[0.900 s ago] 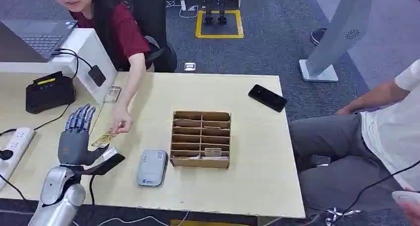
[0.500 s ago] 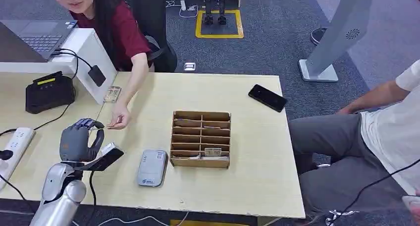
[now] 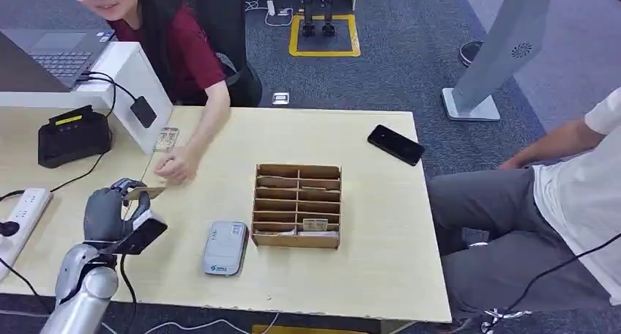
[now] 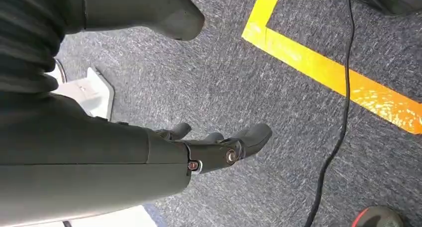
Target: Pass the card to the sensor for recognition and then transmit it.
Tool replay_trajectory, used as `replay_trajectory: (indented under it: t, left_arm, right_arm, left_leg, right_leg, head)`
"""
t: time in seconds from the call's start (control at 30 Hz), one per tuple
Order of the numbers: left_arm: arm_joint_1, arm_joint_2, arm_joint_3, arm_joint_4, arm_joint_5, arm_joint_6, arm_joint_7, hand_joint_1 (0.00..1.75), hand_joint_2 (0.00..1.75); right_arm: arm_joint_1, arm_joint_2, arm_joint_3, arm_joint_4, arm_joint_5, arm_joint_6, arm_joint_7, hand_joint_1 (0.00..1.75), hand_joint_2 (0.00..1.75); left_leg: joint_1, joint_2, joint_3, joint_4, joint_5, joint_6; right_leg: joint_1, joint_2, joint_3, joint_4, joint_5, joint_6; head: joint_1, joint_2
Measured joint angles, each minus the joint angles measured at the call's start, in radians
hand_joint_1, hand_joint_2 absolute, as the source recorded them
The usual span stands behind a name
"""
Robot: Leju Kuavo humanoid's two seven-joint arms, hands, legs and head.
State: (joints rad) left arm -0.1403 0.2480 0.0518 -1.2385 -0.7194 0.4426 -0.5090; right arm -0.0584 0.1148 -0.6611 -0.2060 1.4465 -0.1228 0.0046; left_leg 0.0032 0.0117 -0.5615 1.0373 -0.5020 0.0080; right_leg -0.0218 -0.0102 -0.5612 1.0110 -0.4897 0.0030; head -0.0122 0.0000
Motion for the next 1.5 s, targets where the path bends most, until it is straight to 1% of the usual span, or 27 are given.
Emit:
replay_trajectory:
  t: [0.07,0.13,0.2,0.3,0.37,0.47,0.53,0.57,0.67,0.7,0.8,0.9,0.97,1.13,1.2,1.4,1.5]
  left_arm:
    - [0.010,-0.003,0.016,-0.019,0.081,-0.060,-0.035,1.75,1.75]
    - [0.020,-0.008,0.041,-0.043,0.139,-0.117,-0.063,1.75,1.75]
    - [0.030,-0.015,0.064,-0.065,0.173,-0.168,-0.070,1.75,1.75]
    - [0.030,-0.029,0.079,-0.084,0.241,-0.273,-0.041,1.75,1.75]
    - [0.029,-0.037,0.083,-0.092,0.275,-0.328,-0.019,1.75,1.75]
    - [0.029,-0.045,0.086,-0.097,0.293,-0.353,-0.013,1.75,1.75]
    - [0.029,-0.047,0.089,-0.100,0.325,-0.385,-0.009,1.75,1.75]
    - [0.029,-0.049,0.090,-0.101,0.347,-0.408,-0.004,1.75,1.75]
    - [0.033,-0.051,0.099,-0.103,0.439,-0.509,0.023,1.75,1.75]
    - [0.037,-0.052,0.099,-0.104,0.451,-0.525,0.028,1.75,1.75]
    - [0.054,-0.057,0.100,-0.105,0.456,-0.552,0.055,1.75,1.75]
    - [0.068,-0.061,0.100,-0.104,0.416,-0.555,0.099,1.75,1.75]
    - [0.074,-0.068,0.094,-0.099,0.396,-0.546,0.107,1.75,1.75]
    - [0.090,-0.090,0.058,-0.083,0.396,-0.544,0.128,1.75,1.75]
    - [0.097,-0.095,0.042,-0.078,0.383,-0.535,0.143,1.75,1.75]
    - [0.106,-0.105,0.016,-0.067,0.375,-0.531,0.145,1.75,1.75]
    - [0.105,-0.108,0.005,-0.063,0.367,-0.528,0.160,1.75,1.75]
  right_arm:
    - [0.000,0.000,-0.001,0.000,0.009,0.000,0.000,0.00,1.75]
    - [0.000,0.001,-0.003,0.000,0.009,0.002,0.001,0.00,1.75]
    - [0.000,0.001,-0.003,0.000,0.010,0.004,0.003,0.00,1.75]
    - [-0.001,0.001,-0.005,0.000,0.010,0.004,0.005,0.00,1.75]
    - [-0.001,0.001,-0.009,0.000,0.010,0.007,0.002,0.00,1.75]
    - [-0.001,0.001,-0.016,0.000,0.010,0.008,0.002,0.00,1.75]
    - [-0.001,0.001,-0.019,0.000,0.012,0.010,0.000,0.00,1.75]
    - [-0.001,0.001,-0.019,0.000,0.012,0.010,0.000,0.00,1.75]
    - [-0.001,0.001,-0.022,0.000,0.011,0.006,0.000,0.00,1.75]
    - [-0.001,0.001,-0.023,0.000,0.011,0.006,0.000,0.00,1.75]
    - [-0.001,0.001,-0.024,0.000,0.012,0.013,0.006,0.00,1.75]
    - [0.000,0.001,-0.028,0.000,0.012,0.012,0.012,0.00,1.75]
    - [0.000,0.001,-0.029,0.000,0.013,0.011,0.010,0.00,1.75]
    - [0.000,0.001,-0.031,0.000,0.027,0.008,0.004,0.00,1.75]
    - [0.000,0.001,-0.035,0.000,0.029,0.010,0.004,0.00,1.75]
    - [0.001,0.001,-0.042,0.000,0.029,0.011,0.004,0.00,1.75]
    - [0.001,0.002,-0.045,0.000,0.029,0.009,0.005,0.00,1.75]
  left_leg:
    - [0.000,0.000,0.000,0.000,0.000,0.000]
    - [0.000,0.000,0.000,0.000,0.000,0.000]
    - [0.000,0.000,0.000,0.000,0.000,0.000]
    - [0.000,-0.001,0.000,0.000,0.000,0.000]
    - [0.000,0.000,0.000,0.000,0.000,0.000]
    - [0.000,0.000,0.000,0.000,0.000,0.001]
    - [0.000,0.000,0.000,0.000,0.000,0.001]
    - [0.000,0.000,0.000,0.000,0.001,0.001]
    - [0.000,0.000,0.000,0.000,0.001,0.001]
    - [0.000,0.000,0.000,0.000,0.001,0.001]
    - [0.000,0.000,0.000,0.000,0.001,0.001]
    - [0.000,0.000,0.000,0.000,0.001,0.001]
    - [0.000,0.000,-0.001,0.000,0.001,0.001]
    - [0.000,0.000,-0.001,0.001,0.001,0.001]
    - [0.000,0.000,-0.001,0.001,0.001,0.001]
    - [0.000,0.000,-0.001,0.001,0.001,0.001]
    - [0.000,0.000,-0.001,0.001,0.001,0.001]
  right_leg:
    - [0.000,0.000,0.000,0.000,0.000,0.000]
    - [0.000,0.000,0.000,0.000,0.000,0.000]
    - [0.000,0.000,0.000,0.000,0.000,0.000]
    - [0.000,-0.001,0.000,0.000,0.000,0.000]
    - [0.000,0.000,0.000,0.000,0.000,0.000]
    - [0.000,0.000,0.000,0.000,0.001,0.001]
    - [0.000,0.000,0.000,0.000,0.001,0.001]
    - [0.000,0.000,0.000,0.000,0.001,0.001]
    - [0.000,0.000,0.000,0.000,0.001,0.001]
    - [0.000,0.000,0.000,0.000,0.001,0.001]
    - [0.000,0.000,0.000,0.000,0.001,0.001]
    - [0.000,0.000,-0.001,0.000,0.001,0.001]
    - [0.000,0.000,-0.001,0.000,0.001,0.001]
    - [0.000,0.000,-0.001,0.000,0.001,0.001]
    - [0.000,0.000,-0.001,0.000,0.001,0.001]
    - [0.000,0.000,-0.001,0.000,0.001,0.001]
    - [0.000,0.000,-0.001,0.000,0.001,0.001]
  head:
    - [0.000,0.000]
    - [0.000,0.000]
    - [0.000,0.000]
    - [0.000,0.000]
    - [0.000,0.000]
    - [0.000,0.000]
    - [0.000,0.000]
    - [0.000,0.000]
    - [0.000,0.000]
    - [0.000,0.000]
    - [0.000,0.000]
    - [0.000,0.000]
    - [0.000,0.000]
    - [0.000,0.000]
    - [0.000,0.000]
    - [0.000,0.000]
    - [0.000,0.000]
